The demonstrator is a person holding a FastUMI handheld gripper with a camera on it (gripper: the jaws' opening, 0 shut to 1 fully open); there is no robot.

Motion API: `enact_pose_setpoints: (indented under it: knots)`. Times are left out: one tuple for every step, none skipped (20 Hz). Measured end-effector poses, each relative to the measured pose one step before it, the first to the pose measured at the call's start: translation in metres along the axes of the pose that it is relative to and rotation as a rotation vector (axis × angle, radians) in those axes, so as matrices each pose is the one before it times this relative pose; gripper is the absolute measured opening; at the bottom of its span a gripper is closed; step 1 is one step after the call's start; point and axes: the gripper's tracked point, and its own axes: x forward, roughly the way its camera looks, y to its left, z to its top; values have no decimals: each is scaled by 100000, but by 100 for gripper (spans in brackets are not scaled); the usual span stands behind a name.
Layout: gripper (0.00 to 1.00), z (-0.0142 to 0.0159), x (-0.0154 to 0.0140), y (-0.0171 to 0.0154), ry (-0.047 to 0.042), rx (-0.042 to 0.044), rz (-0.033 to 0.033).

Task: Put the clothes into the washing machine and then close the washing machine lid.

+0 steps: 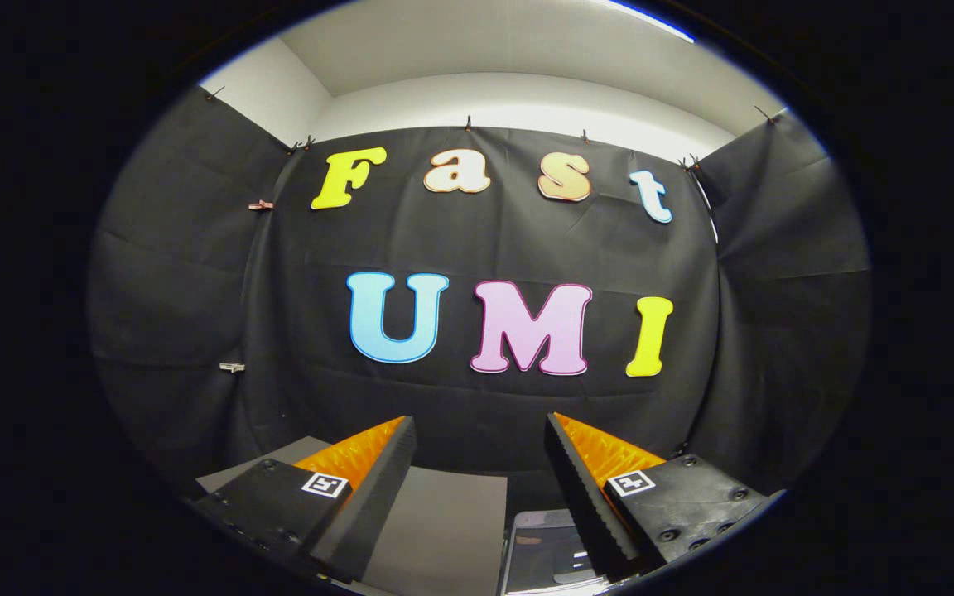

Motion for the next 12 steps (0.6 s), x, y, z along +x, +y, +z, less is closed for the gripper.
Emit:
enact_pose_setpoints:
  knots:
    - [98,-115,-40,235,522,85,629]
    - [98,-131,-1,91,380,-17,378]
    - [98,93,-100,73,-118,203,130]
    - [98,108,8,-34,-271,264,-43]
    - [98,36,-56,44,-225,36,48]
    - [98,-18,8,99,-114,-153,40]
    - [98,-74,-26,9,165,-202,-148]
    - [98,-54,45,22,278,-64,58]
    - [98,-116,-38,131,333,-24,153]
    - [98,-97,-39,92,219,-218,93]
    - [98,-38,-124,98,192,-301,130]
    - [98,-50,-72,56,38,-172,129]
